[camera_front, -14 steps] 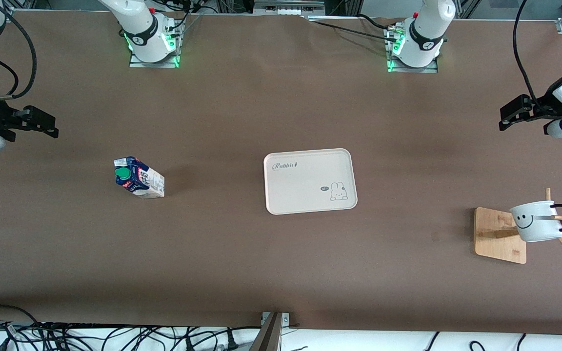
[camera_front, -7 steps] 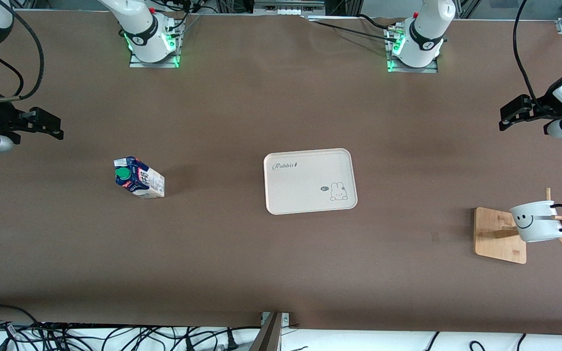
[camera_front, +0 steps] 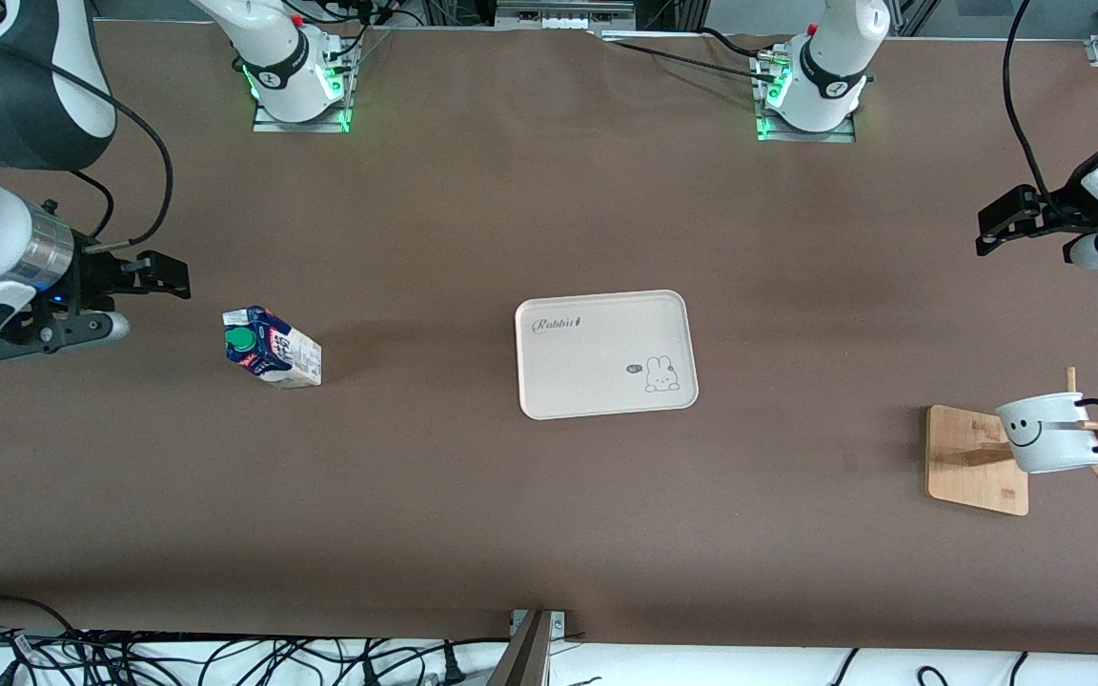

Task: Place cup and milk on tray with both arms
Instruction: 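Reach the right gripper down and grasp the milk carton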

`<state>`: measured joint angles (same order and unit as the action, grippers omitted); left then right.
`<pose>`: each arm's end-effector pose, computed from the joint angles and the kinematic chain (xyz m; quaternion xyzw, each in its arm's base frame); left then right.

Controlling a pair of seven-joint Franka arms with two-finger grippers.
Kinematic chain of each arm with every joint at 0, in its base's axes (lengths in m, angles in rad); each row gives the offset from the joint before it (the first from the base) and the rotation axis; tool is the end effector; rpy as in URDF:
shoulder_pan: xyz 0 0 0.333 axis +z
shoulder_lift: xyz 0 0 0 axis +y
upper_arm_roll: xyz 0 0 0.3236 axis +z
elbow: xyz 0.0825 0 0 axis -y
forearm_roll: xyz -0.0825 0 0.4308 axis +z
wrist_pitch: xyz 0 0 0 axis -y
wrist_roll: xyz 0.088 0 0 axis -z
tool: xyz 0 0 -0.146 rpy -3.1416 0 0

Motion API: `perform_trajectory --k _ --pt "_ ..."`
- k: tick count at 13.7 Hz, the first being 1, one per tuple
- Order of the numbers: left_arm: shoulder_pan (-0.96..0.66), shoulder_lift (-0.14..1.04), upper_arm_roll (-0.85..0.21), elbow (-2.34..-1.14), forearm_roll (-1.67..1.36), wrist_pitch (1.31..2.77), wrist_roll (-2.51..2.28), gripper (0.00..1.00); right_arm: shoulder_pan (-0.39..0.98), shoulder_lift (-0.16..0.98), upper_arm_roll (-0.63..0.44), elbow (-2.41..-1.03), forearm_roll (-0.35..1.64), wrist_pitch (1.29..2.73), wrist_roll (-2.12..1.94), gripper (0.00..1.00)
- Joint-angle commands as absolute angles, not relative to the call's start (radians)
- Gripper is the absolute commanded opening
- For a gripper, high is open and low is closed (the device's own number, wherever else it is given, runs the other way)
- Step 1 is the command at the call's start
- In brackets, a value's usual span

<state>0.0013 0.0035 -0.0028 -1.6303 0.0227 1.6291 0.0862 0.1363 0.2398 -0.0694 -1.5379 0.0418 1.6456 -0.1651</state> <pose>0.6061 0.0023 0.5651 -0.9989 0.0445 0.0028 0.0112 0.6614 0.0536 0.4640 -0.9913 -0.1130 0.0650 0.0156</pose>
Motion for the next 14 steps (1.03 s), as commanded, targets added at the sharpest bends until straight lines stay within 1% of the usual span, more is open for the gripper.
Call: perform_trajectory --k 1,5,9,14 --pt "0.011 0.015 -0.008 -1.603 0.003 1.614 0.089 1.00 0.155 0.271 -0.071 -1.537 0.078 1.666 -0.120 1.00" --pt "0.011 0.017 -0.008 -1.603 0.003 1.609 0.091 1.00 0.181 0.265 -0.071 -1.676 0.080 1.811 -0.057 1.00" --pt "0.011 0.015 -0.008 -1.603 0.003 1.609 0.089 1.00 0.189 0.259 -0.069 -1.782 0.078 1.923 -0.008 1.00" --pt "0.011 0.015 -0.008 -1.603 0.003 1.609 0.090 1.00 0.189 0.236 -0.071 -1.908 0.078 2.026 -0.008 1.00"
